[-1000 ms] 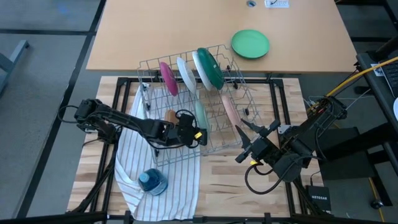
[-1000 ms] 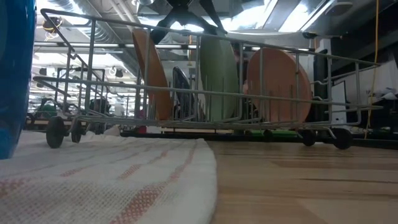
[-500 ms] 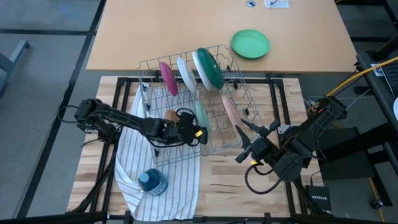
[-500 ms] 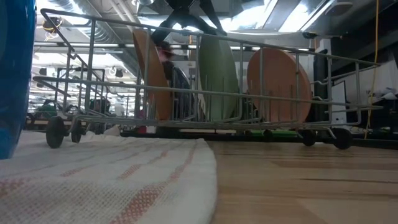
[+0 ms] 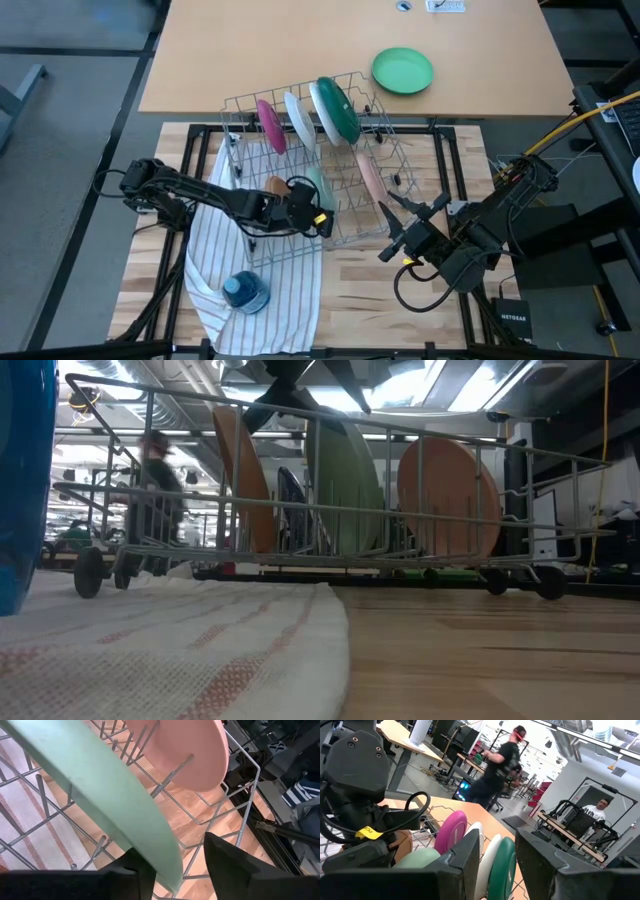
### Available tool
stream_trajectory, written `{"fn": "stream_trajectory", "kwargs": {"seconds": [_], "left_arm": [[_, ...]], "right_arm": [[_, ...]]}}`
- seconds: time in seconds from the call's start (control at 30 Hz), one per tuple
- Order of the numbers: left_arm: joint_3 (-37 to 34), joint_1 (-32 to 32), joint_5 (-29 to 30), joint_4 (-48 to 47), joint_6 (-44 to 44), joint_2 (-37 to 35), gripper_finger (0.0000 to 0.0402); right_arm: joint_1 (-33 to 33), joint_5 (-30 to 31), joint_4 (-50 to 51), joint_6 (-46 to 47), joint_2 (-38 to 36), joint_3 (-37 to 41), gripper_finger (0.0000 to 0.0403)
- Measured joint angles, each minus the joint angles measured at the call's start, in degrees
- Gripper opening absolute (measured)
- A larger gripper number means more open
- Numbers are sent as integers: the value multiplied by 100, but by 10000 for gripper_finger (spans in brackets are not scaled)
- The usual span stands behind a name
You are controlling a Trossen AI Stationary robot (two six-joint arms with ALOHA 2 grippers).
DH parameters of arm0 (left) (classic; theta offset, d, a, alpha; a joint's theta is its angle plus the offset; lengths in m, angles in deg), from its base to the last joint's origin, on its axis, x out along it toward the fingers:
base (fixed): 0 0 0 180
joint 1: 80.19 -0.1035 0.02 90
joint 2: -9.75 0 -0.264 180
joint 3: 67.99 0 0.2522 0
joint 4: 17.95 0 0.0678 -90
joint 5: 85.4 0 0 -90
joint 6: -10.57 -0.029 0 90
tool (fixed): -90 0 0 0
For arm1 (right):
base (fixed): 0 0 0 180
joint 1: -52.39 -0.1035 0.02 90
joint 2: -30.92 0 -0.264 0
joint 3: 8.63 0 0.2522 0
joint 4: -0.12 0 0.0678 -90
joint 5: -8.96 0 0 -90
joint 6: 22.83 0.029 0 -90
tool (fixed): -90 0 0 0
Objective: Sort dishes
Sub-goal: Put the light green plate into the dish rack, then return to Home Position
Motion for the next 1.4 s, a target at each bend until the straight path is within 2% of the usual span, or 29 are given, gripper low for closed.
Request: {"fn": "stream_trajectory", "kwargs": {"seconds": [0.17,0.53,0.77,0.93,1.1,1.2,1.27,1.33,1.4], "left_arm": [[0,-2,-189,-11,-221,-113,162],[3,2,-282,-72,-417,-685,157],[4,23,-353,-597,-470,-833,157],[4,22,-847,-1081,-398,-1126,157],[7,22,-1395,-1718,-1134,-1938,157],[7,197,-981,-2092,-1908,-2485,157],[7,420,-226,-2293,-2498,-2802,157],[8,693,711,-2518,-2954,-3030,157],[-21,983,1619,-2733,-3220,-3182,157]], "right_arm": [[-1,0,1,-2,0,0,129],[-1,0,-1,-2,0,-2,129],[0,2,1,-2,0,-2,129],[-10,7,3,-8,-13,-2,129],[-379,4,2,-18,-400,-2,129],[-766,1,208,196,-754,-4,129],[-1034,-77,815,797,-1048,-4,129],[-1230,-325,1906,2016,-1370,-5,129],[-1363,-755,3226,3744,-1657,82,129]]}}
